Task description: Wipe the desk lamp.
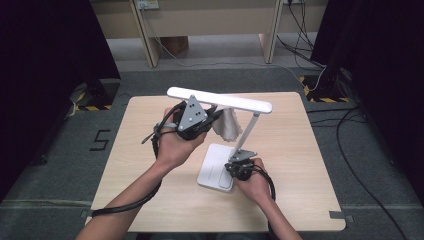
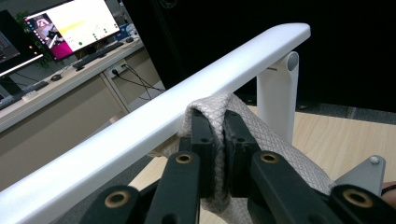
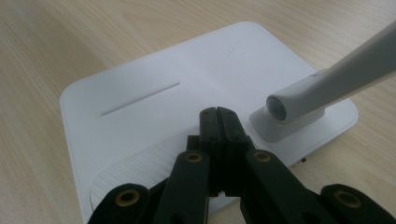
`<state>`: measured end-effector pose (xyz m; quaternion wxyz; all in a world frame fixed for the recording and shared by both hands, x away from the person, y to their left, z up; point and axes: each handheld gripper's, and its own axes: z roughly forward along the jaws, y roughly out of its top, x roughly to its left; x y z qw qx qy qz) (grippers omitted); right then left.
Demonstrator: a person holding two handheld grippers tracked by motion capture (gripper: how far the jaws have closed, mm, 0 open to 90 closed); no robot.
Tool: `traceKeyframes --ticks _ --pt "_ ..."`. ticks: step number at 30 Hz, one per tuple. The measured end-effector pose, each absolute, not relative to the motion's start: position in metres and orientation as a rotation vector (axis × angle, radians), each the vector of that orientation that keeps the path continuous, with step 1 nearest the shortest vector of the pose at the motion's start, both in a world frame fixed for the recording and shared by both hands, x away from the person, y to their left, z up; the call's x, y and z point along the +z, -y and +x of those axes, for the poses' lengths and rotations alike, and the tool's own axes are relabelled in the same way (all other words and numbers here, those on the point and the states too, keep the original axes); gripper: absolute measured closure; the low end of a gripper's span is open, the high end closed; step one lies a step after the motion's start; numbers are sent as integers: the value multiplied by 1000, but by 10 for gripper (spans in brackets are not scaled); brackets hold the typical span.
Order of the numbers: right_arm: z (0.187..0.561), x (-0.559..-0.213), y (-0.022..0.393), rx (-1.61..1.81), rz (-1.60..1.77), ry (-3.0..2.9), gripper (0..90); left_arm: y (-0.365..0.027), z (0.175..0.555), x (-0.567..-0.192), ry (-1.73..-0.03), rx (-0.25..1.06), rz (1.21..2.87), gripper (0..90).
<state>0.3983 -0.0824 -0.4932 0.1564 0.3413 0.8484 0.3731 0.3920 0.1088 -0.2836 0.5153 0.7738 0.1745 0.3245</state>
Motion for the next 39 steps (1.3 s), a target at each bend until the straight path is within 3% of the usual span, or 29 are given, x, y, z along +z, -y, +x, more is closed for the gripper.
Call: traceKeyframes --ticks 39 --pt "398 -494 83 1077 980 -2423 900 -82 390 -285 -390 751 1847 844"
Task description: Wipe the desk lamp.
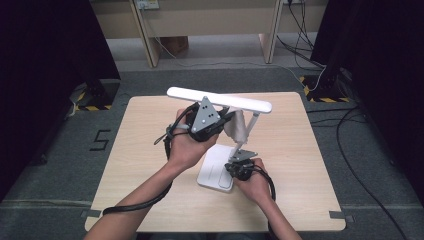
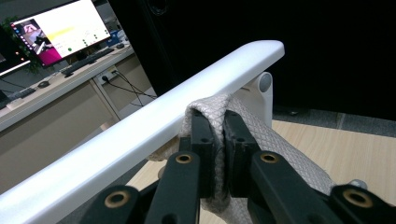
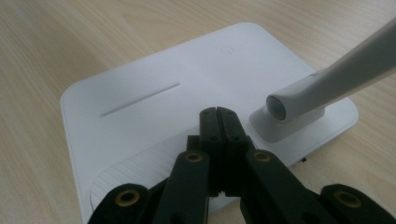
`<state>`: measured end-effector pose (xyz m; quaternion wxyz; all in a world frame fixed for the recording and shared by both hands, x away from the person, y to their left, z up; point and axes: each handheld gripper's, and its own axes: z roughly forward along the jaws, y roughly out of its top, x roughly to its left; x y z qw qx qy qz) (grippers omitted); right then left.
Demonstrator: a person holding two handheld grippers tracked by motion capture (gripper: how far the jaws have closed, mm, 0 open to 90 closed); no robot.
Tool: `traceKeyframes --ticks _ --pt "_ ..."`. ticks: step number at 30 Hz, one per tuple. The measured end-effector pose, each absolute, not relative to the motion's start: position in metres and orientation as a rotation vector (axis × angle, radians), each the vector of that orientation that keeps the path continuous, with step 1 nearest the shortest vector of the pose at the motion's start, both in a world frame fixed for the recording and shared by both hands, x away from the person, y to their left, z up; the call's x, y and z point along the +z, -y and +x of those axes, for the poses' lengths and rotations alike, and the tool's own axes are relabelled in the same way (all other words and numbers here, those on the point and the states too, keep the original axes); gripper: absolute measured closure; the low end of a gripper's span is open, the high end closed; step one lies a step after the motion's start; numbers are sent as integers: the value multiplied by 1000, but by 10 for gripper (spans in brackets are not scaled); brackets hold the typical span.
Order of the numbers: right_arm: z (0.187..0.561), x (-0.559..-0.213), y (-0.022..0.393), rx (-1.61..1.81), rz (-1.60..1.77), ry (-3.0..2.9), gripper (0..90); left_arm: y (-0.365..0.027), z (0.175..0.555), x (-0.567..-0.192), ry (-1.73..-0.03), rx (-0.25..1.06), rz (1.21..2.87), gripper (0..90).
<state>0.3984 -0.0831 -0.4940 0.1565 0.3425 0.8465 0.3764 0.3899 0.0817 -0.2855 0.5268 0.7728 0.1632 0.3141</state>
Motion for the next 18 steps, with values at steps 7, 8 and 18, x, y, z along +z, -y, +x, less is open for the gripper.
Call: traceKeyframes --ticks 7,8,18 --pt "398 -494 83 1079 980 -2423 900 -75 389 -286 -379 743 1848 845" --pt "398 -494 83 1078 979 -2423 900 -74 389 -286 -378 743 1849 845" --pt "398 -494 84 1084 985 -2422 900 -68 389 -289 -363 739 1859 844"
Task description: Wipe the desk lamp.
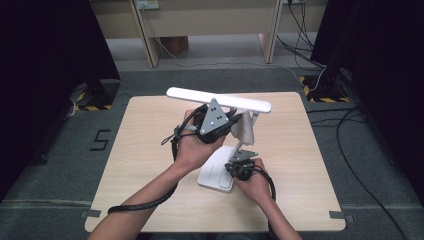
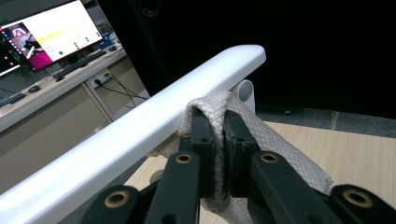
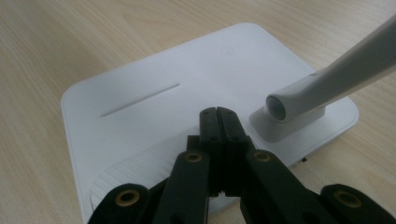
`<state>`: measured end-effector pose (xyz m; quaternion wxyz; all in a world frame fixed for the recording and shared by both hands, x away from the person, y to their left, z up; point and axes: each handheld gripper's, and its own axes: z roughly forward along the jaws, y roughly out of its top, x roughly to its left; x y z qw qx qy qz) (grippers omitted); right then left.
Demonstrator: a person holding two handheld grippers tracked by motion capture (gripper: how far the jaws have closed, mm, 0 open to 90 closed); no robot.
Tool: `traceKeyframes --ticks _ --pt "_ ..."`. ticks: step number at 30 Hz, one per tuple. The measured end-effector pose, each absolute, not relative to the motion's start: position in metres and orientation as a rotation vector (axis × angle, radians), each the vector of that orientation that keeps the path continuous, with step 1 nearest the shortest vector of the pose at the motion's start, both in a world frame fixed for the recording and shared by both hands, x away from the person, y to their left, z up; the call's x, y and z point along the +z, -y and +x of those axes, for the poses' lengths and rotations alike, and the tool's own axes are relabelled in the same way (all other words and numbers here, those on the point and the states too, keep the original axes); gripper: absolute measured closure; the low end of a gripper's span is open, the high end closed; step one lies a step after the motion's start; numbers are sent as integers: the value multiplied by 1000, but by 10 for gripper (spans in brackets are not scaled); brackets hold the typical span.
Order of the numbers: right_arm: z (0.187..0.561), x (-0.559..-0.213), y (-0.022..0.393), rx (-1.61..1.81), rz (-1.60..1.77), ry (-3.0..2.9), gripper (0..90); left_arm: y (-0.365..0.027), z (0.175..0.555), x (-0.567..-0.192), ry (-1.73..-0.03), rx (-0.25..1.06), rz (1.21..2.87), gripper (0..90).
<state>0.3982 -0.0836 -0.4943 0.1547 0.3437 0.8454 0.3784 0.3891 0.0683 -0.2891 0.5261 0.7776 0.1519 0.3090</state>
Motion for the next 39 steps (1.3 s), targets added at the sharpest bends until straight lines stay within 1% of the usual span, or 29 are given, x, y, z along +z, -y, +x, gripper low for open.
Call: traceKeyframes --ticks 11,27,39 --pt "398 -494 83 1082 987 -2424 900 -64 390 -294 -365 732 1879 844" --pt "399 -494 84 1082 971 -2424 900 -50 389 -291 -318 731 1908 844" --pt "399 -494 84 1082 973 -2425 900 -50 391 -292 -301 725 1911 844"
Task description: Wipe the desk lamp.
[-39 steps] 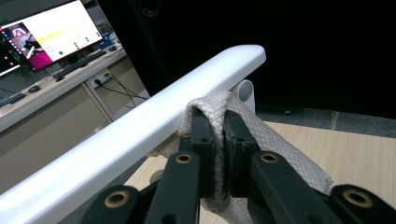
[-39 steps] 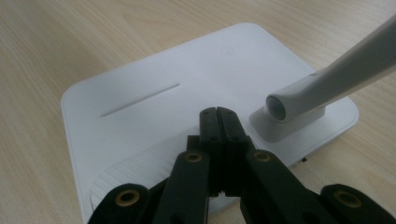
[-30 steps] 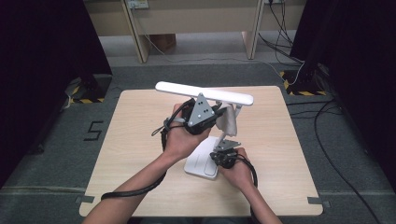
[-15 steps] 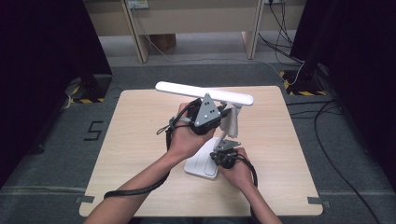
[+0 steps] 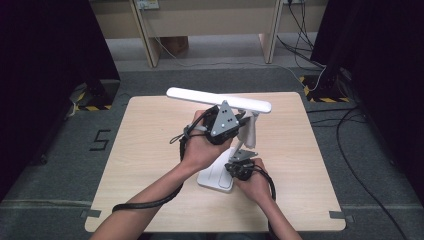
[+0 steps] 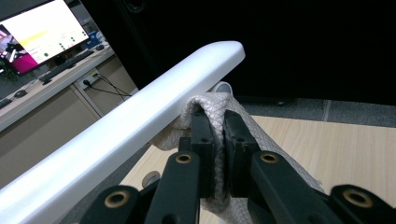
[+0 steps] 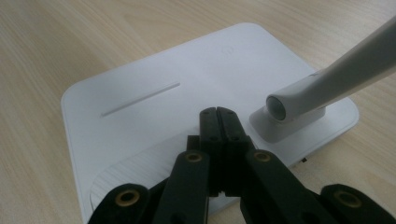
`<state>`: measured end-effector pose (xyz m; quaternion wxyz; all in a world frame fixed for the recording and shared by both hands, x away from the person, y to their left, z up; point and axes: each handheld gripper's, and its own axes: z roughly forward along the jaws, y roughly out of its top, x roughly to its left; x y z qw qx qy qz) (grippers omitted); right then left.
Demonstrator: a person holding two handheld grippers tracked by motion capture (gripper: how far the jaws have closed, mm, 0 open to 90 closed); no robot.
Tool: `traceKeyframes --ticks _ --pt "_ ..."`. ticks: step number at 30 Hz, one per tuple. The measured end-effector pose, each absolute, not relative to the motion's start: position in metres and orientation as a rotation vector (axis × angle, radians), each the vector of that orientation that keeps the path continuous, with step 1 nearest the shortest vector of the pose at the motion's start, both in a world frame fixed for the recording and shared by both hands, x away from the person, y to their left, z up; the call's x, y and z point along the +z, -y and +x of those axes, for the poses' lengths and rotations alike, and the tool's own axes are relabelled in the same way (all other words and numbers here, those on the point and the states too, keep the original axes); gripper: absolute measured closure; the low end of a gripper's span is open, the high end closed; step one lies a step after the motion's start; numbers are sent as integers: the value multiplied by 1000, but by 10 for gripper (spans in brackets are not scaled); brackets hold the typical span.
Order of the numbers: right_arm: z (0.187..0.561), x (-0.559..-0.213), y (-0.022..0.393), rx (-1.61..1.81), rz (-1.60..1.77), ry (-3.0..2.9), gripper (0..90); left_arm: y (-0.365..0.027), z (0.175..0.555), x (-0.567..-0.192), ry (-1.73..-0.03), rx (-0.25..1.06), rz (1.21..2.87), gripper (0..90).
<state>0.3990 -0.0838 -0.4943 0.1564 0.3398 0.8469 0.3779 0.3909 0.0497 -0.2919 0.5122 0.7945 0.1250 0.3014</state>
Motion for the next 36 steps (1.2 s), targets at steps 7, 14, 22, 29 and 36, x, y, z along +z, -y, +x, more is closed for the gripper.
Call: traceKeyframes --ticks 7,14,22,29,36 --pt "399 -494 84 1086 971 -2426 900 -52 391 -292 -293 727 1908 844" --pt "399 -494 84 1086 982 -2426 900 -59 393 -292 -303 733 1908 844" --pt "399 -494 84 1084 978 -2428 900 -52 392 -291 -273 731 1919 844" --pt "399 -494 84 1082 976 -2429 900 -50 393 -293 -257 726 1919 843" --pt "399 -494 84 1085 979 -2426 900 -49 392 -299 -279 696 1917 844"
